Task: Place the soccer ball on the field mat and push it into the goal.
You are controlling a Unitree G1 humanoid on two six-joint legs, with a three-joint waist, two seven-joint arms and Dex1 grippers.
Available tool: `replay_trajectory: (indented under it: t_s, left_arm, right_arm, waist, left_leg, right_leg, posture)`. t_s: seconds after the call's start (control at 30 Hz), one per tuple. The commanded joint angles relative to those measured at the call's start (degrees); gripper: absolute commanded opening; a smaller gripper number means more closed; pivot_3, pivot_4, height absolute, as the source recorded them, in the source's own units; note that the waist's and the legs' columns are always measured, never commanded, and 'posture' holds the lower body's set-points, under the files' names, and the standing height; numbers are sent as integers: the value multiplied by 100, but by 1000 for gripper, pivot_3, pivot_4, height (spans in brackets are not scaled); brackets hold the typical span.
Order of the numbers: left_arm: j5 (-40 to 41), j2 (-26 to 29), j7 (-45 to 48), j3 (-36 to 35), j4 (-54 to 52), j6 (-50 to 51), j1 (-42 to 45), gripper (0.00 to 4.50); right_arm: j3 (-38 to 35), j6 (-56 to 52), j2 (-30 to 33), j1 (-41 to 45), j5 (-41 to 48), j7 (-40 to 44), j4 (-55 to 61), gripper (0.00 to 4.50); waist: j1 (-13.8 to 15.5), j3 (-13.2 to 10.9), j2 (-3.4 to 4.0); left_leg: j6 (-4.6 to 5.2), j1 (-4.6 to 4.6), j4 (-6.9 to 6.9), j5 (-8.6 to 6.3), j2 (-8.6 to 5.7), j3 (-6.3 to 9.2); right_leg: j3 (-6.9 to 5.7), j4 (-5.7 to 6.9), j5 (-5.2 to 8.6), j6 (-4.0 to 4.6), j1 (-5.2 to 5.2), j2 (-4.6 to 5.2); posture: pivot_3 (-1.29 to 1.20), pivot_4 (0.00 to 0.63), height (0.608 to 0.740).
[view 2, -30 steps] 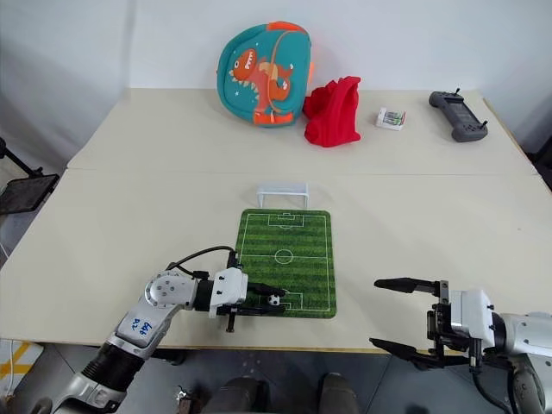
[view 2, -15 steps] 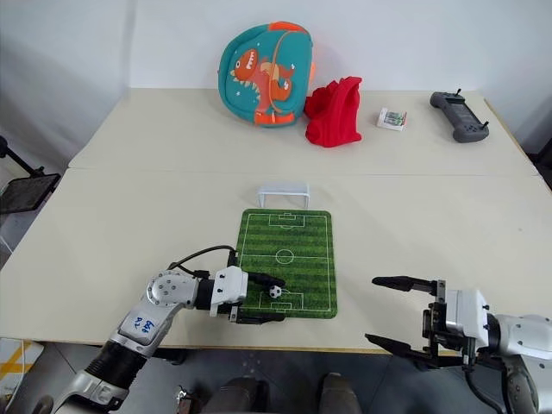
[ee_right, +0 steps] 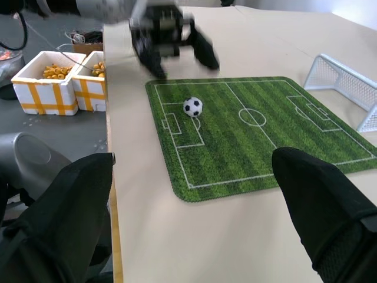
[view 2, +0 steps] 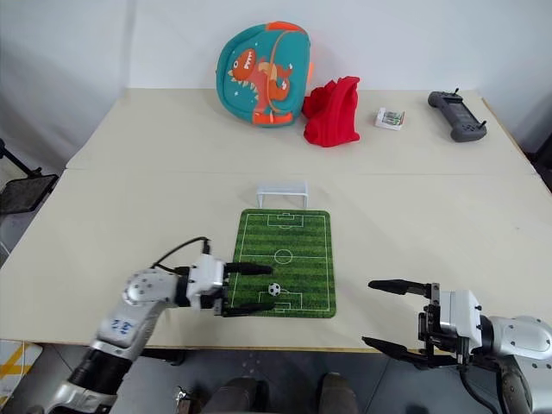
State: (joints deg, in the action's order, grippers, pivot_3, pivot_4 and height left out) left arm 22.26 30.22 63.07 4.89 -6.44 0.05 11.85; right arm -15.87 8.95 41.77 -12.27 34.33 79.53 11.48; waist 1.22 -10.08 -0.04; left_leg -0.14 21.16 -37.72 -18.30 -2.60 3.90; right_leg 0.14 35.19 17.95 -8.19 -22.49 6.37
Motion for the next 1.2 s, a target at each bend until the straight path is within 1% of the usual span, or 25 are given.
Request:
replay_trajectory:
  t_s: [0.03,0.13,0.2,0.23,0.3,0.37,0.4,0.57,0.6,0.8,1.03,1.2]
  left_arm:
    - [590,373,174,-733,-315,129,-303,3332]
    - [706,717,394,-1081,-306,95,-663,3332]
    - [742,842,544,-1261,-174,-14,-925,3332]
    - [770,908,663,-1264,-130,43,-1056,3150]
    - [736,970,914,-1164,-101,10,-1211,2723]
    - [634,933,1094,-958,-171,-115,-1347,2129]
    - [595,906,1127,-850,-235,-116,-1389,1763]
    - [432,587,1027,-303,-364,-115,-1236,183]
    - [319,479,945,-151,-353,-122,-1148,47]
    - [-300,-59,287,449,-227,-40,-817,47]
    - [-560,-544,-223,792,18,286,-297,47]
    - [-726,-622,-311,963,223,400,-136,47]
  right_arm:
    - [-62,174,-79,5,89,53,32,4500]
    - [-163,335,-193,68,125,-4,-39,4500]
    - [-281,473,-297,119,173,-57,-127,4500]
    - [-319,548,-313,123,174,-31,-171,4500]
    - [-348,562,-263,81,191,37,-195,4500]
    - [-396,601,-224,21,207,89,-200,4500]
    - [-421,623,-224,0,209,109,-203,4500]
    - [-462,657,-221,-65,192,125,-175,4500]
    - [-474,664,-214,-91,190,126,-166,4500]
    - [-586,447,-45,-361,237,116,-103,4500]
    - [-664,471,-122,-565,137,-74,-70,4500]
    - [-631,558,-172,-658,105,-174,-27,4500]
  waist:
    - [-4,0,1]
    - [3,0,1]
    - [3,0,1]
    - [7,0,1]
    - [29,0,1]
    - [31,0,1]
    - [27,0,1]
    - [11,0,2]
    - [17,0,2]
    - [21,1,4]
    - [20,3,6]
    - [21,3,6]
  left_leg:
    - [-1,-2,0,0,1,0]
    - [-1,-2,2,-1,1,0]
    - [0,-1,3,-1,0,0]
    - [1,-1,4,-2,-1,-1]
    - [3,-1,2,-3,-1,2]
    - [6,0,3,-4,-5,2]
    - [7,1,3,-5,-5,2]
    - [7,0,5,-6,-3,2]
    - [7,0,5,-6,-3,2]
    - [8,0,4,-6,-7,-1]
    - [8,-2,-1,-5,-6,-4]
    - [8,-1,0,-5,-6,-5]
  right_leg:
    - [1,0,0,0,1,0]
    - [4,-2,0,1,1,0]
    - [7,-4,1,1,2,2]
    - [9,-5,1,1,2,4]
    - [12,-8,1,2,6,7]
    - [16,-10,1,2,6,10]
    - [18,-11,1,2,7,11]
    - [20,-13,2,4,7,10]
    - [20,-12,2,4,7,10]
    - [11,-11,1,1,6,4]
    - [5,-5,1,1,6,-5]
    - [2,-5,0,0,5,-10]
  posture:
    - [0,150,740]
    - [0,150,740]
    - [0,150,740]
    - [0,150,740]
    - [0,150,740]
    - [0,150,740]
    - [0,150,740]
    - [0,150,740]
    - [0,150,740]
    - [0,150,740]
    - [0,150,740]
    - [0,150,740]
